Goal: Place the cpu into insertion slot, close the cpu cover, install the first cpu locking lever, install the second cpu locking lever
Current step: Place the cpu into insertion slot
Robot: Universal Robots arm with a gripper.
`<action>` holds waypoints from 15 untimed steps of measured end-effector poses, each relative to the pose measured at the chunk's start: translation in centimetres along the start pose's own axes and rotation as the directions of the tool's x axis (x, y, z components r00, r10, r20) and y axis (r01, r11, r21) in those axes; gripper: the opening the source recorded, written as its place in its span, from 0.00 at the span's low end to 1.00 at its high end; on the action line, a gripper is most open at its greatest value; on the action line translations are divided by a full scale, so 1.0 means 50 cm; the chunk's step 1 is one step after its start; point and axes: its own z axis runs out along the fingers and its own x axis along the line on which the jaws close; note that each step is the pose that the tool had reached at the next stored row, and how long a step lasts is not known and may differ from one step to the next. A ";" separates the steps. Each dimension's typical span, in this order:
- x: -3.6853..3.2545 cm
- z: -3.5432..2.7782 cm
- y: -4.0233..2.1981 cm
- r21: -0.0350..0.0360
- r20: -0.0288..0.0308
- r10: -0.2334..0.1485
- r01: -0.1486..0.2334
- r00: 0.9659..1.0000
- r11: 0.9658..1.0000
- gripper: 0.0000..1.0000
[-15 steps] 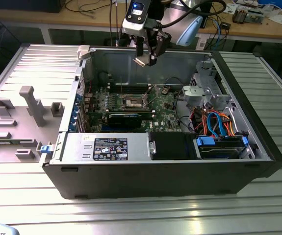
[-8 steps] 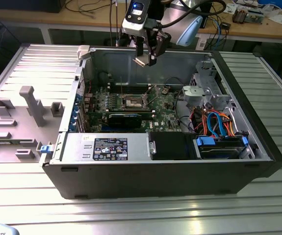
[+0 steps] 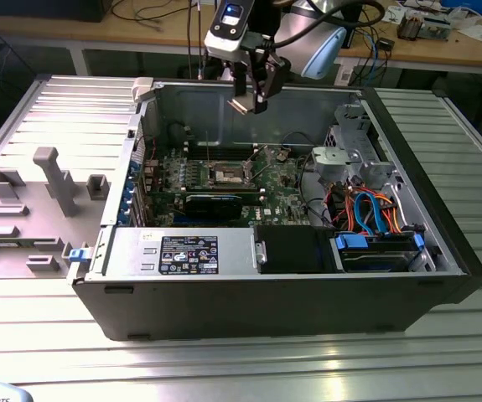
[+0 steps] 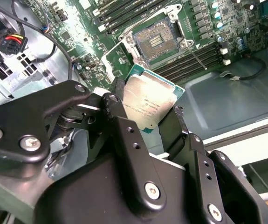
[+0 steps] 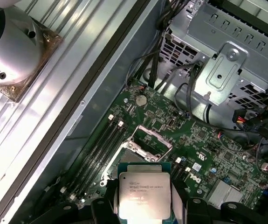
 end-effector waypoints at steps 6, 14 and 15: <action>0.002 0.001 -0.003 -0.001 0.003 0.032 -0.032 0.999 0.999 0.54; 0.002 0.004 -0.004 -0.004 0.014 0.155 -0.155 0.988 0.988 0.54; 0.002 0.005 -0.004 -0.004 0.014 0.165 -0.165 0.986 0.986 0.54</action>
